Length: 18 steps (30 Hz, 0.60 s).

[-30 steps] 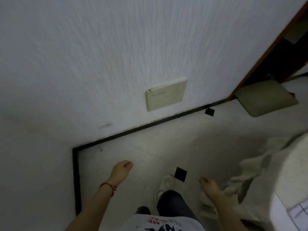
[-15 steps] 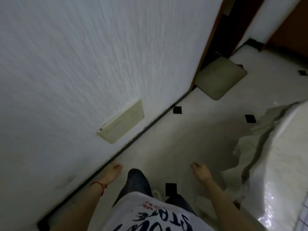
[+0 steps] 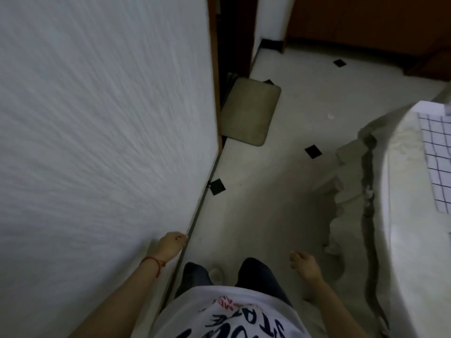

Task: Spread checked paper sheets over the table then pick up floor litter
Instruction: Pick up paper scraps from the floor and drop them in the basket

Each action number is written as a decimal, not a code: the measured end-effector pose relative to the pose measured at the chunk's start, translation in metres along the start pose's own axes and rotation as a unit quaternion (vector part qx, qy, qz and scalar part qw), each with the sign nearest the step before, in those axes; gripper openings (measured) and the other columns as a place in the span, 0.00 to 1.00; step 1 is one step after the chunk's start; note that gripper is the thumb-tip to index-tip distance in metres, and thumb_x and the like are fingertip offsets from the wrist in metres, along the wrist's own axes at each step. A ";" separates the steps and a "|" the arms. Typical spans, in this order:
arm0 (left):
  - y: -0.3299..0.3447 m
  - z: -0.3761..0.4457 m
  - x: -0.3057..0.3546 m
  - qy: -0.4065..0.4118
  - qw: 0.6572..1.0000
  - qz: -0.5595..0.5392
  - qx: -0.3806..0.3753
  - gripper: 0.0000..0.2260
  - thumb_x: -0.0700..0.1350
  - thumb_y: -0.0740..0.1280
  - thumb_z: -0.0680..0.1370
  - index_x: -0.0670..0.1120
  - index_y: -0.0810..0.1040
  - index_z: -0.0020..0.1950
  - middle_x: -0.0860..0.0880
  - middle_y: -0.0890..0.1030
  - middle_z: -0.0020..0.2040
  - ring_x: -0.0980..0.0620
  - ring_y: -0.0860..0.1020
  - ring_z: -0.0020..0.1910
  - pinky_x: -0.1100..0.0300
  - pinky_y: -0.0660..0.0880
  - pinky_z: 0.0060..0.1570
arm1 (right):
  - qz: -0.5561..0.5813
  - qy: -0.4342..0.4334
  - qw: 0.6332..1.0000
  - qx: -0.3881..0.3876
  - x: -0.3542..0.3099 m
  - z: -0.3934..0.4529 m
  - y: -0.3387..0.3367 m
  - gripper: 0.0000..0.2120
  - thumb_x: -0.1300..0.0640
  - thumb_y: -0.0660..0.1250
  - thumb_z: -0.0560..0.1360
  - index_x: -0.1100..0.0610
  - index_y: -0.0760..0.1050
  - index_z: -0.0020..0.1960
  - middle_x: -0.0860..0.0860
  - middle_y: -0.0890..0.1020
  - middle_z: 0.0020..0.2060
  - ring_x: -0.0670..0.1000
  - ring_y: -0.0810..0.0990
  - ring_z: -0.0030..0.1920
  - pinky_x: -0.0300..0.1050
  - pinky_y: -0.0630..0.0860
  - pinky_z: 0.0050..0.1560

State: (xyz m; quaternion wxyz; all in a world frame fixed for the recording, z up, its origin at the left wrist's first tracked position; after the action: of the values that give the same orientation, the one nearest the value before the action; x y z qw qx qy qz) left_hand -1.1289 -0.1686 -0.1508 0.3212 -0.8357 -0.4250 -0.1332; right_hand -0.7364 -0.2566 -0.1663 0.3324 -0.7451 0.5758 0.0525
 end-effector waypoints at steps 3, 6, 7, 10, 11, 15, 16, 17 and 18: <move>-0.012 0.049 0.087 0.035 0.999 0.006 -0.018 0.08 0.44 0.61 0.78 0.45 0.78 0.43 0.47 0.79 0.46 0.47 0.77 0.48 0.60 0.71 0.50 | 0.029 0.022 0.999 0.008 -0.008 0.017 -0.012 0.11 0.57 0.58 0.79 0.58 0.72 0.39 0.57 0.76 0.35 0.55 0.74 0.39 0.45 0.68 0.44; -0.011 0.096 0.163 0.054 0.998 0.015 -0.038 0.13 0.43 0.60 0.79 0.49 0.73 0.35 0.47 0.78 0.42 0.48 0.75 0.47 0.61 0.70 0.45 | 0.063 0.049 0.997 0.022 -0.019 0.047 -0.033 0.11 0.57 0.58 0.79 0.54 0.72 0.39 0.56 0.76 0.34 0.53 0.74 0.37 0.45 0.69 0.43; -0.009 0.110 0.185 0.058 0.997 0.018 -0.042 0.13 0.43 0.60 0.79 0.49 0.73 0.35 0.47 0.77 0.42 0.48 0.75 0.47 0.61 0.70 0.45 | 0.068 0.058 0.996 0.023 -0.024 0.060 -0.041 0.11 0.57 0.58 0.79 0.55 0.72 0.39 0.56 0.76 0.34 0.53 0.74 0.36 0.44 0.68 0.42; -0.002 0.150 0.241 0.056 0.997 0.010 -0.043 0.09 0.44 0.60 0.79 0.43 0.79 0.48 0.46 0.78 0.48 0.48 0.75 0.48 0.62 0.71 0.45 | 0.081 0.072 0.994 0.020 -0.047 0.102 -0.072 0.14 0.60 0.57 0.79 0.59 0.71 0.35 0.56 0.74 0.32 0.54 0.72 0.35 0.45 0.66 0.40; 0.000 0.161 0.256 0.050 0.998 0.008 -0.043 0.11 0.44 0.60 0.79 0.40 0.78 0.53 0.45 0.78 0.49 0.48 0.75 0.49 0.62 0.70 0.42 | 0.084 0.074 0.993 0.021 -0.057 0.117 -0.086 0.16 0.61 0.57 0.79 0.59 0.70 0.32 0.56 0.73 0.31 0.53 0.71 0.35 0.45 0.65 0.40; 0.009 0.197 0.308 0.029 0.998 0.016 -0.044 0.12 0.44 0.59 0.79 0.37 0.77 0.55 0.43 0.79 0.49 0.48 0.76 0.47 0.62 0.70 0.40 | 0.092 0.051 0.994 0.029 -0.122 0.177 -0.148 0.14 0.60 0.58 0.79 0.63 0.75 0.38 0.58 0.73 0.34 0.55 0.72 0.38 0.44 0.65 0.38; 0.009 0.207 0.320 0.021 0.999 0.013 -0.042 0.12 0.44 0.59 0.79 0.36 0.77 0.55 0.42 0.79 0.49 0.47 0.76 0.47 0.62 0.71 0.40 | 0.095 0.040 0.994 0.036 -0.141 0.192 -0.166 0.14 0.60 0.58 0.79 0.64 0.74 0.39 0.58 0.74 0.34 0.55 0.72 0.38 0.45 0.65 0.38; 0.008 0.218 0.332 0.014 0.999 0.010 -0.038 0.12 0.43 0.60 0.79 0.36 0.76 0.55 0.42 0.79 0.49 0.47 0.76 0.47 0.62 0.71 0.39 | 0.097 0.031 0.994 0.043 -0.161 0.207 -0.183 0.14 0.59 0.58 0.79 0.63 0.73 0.38 0.58 0.74 0.34 0.55 0.73 0.37 0.46 0.66 0.38; 0.008 0.228 0.344 0.009 0.999 0.006 -0.036 0.12 0.43 0.60 0.79 0.36 0.77 0.54 0.42 0.79 0.49 0.47 0.76 0.47 0.62 0.71 0.39 | 0.098 0.022 0.994 0.049 -0.180 0.223 -0.200 0.14 0.59 0.58 0.79 0.62 0.73 0.38 0.58 0.75 0.35 0.56 0.74 0.37 0.46 0.67 0.39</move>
State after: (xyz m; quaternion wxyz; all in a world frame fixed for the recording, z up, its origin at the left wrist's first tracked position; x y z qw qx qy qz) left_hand -0.9267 0.1917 -0.1565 0.2955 -0.8480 -0.4120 -0.1544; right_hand -0.5499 0.0387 -0.1692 0.3492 -0.6690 0.6549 0.0397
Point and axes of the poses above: each hand's wrist, its own z-axis towards the middle knuckle, its own y-axis out of the palm, x = y × z, the point moved 10 cm from there along z, towards the middle knuckle
